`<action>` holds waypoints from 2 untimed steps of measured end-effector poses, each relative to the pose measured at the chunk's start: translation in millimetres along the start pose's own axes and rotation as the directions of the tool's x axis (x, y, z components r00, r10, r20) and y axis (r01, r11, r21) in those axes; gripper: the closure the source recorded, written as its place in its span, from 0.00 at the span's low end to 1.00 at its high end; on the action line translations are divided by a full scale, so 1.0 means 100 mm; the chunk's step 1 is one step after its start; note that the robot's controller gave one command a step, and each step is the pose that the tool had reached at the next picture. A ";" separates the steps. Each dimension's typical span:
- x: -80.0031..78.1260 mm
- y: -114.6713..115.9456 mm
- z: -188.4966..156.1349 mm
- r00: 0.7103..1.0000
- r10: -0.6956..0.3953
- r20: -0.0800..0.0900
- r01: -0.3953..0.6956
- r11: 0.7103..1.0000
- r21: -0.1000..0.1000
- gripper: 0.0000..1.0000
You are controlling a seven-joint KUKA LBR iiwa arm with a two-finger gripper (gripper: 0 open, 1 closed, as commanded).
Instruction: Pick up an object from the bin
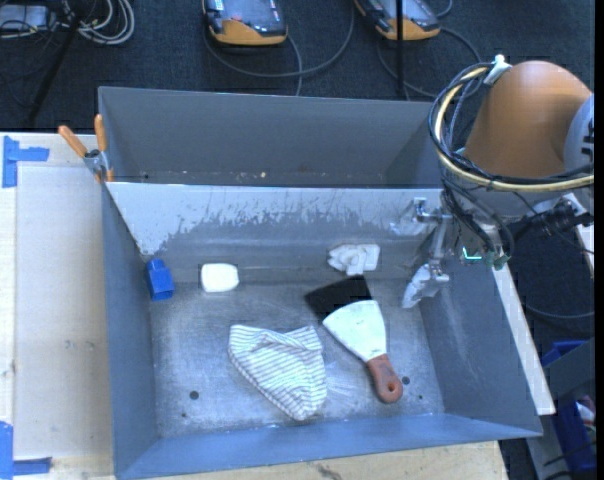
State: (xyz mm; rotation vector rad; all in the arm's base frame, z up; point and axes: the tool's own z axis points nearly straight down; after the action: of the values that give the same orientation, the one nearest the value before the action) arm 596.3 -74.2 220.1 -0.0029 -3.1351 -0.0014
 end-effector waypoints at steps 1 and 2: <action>-0.01 0.00 -0.03 1.000 -0.001 0.006 0.001 1.000 0.001 0.00; -0.02 0.19 0.38 0.999 -0.053 0.013 0.053 0.999 0.003 0.00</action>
Offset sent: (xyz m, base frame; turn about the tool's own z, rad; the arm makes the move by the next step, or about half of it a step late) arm -0.0012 0.0541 -0.1130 -0.1476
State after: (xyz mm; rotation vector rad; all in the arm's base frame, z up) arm 598.2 -55.3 181.8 0.0801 -3.1471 0.0022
